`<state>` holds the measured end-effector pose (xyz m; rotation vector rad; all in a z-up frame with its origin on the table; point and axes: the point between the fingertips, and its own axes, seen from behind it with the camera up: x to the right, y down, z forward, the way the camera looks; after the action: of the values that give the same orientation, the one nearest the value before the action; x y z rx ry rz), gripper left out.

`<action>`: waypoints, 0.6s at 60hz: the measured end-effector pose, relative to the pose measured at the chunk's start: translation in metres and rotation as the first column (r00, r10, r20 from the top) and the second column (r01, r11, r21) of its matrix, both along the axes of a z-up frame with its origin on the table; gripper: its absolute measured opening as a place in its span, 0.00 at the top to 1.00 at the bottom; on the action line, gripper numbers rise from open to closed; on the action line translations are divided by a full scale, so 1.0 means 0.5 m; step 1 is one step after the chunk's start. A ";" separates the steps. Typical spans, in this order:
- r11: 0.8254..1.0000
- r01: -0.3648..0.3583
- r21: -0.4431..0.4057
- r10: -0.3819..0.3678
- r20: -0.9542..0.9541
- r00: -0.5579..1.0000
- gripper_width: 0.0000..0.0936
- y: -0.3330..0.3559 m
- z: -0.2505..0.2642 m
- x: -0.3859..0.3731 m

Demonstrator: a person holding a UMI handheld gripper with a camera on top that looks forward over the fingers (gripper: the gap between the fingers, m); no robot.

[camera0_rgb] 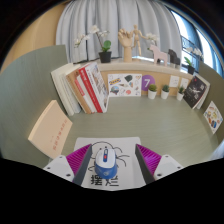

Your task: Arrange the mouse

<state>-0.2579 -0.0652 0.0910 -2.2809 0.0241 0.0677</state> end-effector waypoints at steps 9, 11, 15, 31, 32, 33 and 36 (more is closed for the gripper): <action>0.997 0.022 0.078 -0.025 0.036 0.999 0.07 -0.057 0.119 0.098; 0.995 0.030 0.097 -0.033 0.035 0.999 0.07 -0.071 0.142 0.120; 0.992 0.031 0.123 -0.036 0.039 0.999 0.07 -0.103 0.178 0.161; 0.986 0.056 0.158 -0.062 0.031 0.998 0.08 -0.248 0.227 0.324; 0.986 0.057 0.156 -0.063 0.033 0.997 0.08 -0.257 0.226 0.334; 0.986 0.062 0.156 -0.069 0.036 0.997 0.08 -0.264 0.223 0.338; 0.986 0.066 0.153 -0.072 0.033 0.997 0.09 -0.290 0.221 0.363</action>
<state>-0.0765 -0.2103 0.2017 -2.1269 0.0756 -0.0109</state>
